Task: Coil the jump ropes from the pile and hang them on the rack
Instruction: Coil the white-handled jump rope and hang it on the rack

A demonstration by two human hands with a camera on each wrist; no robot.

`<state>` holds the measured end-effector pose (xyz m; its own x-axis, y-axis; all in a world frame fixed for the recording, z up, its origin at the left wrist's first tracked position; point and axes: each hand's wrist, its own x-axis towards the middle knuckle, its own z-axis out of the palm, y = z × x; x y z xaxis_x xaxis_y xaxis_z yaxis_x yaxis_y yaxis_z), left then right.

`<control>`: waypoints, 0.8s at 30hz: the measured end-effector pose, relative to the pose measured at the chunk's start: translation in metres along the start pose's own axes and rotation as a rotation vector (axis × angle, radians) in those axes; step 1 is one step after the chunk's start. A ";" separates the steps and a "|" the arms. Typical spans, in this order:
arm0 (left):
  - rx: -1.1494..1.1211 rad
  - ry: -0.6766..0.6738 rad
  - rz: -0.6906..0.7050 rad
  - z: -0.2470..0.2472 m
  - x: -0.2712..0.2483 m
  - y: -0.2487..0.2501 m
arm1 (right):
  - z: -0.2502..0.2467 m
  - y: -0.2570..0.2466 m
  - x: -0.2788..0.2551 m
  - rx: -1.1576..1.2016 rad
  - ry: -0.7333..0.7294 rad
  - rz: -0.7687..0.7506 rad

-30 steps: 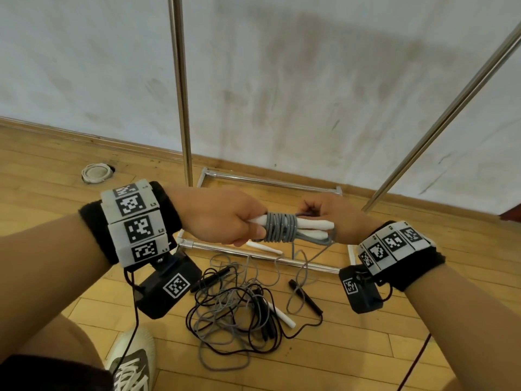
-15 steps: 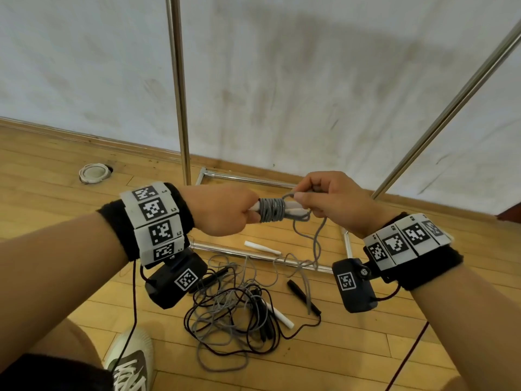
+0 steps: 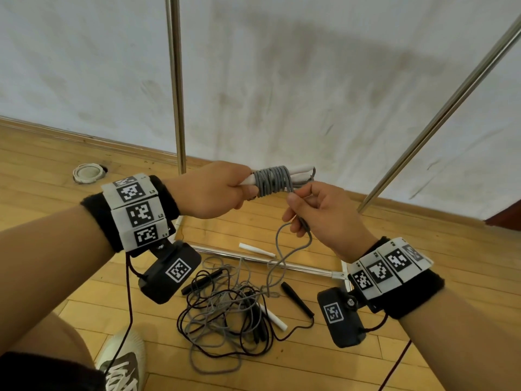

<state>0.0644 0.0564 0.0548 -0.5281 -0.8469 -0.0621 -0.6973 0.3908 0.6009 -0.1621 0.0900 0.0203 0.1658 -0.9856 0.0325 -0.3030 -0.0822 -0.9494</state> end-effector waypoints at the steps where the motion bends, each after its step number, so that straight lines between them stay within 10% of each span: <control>1: -0.025 0.004 0.006 -0.001 -0.002 0.001 | 0.001 0.002 -0.002 -0.026 0.007 -0.001; 10: -0.159 -0.107 0.105 -0.007 -0.019 0.012 | -0.010 0.012 -0.008 -0.174 -0.141 -0.207; 24: 0.070 -0.379 0.087 0.007 -0.028 0.008 | -0.037 0.016 0.013 -0.539 -0.260 -0.078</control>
<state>0.0701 0.0858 0.0557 -0.7192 -0.6214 -0.3108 -0.6664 0.4904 0.5616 -0.1990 0.0700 0.0168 0.4104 -0.9107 -0.0462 -0.7023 -0.2833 -0.6531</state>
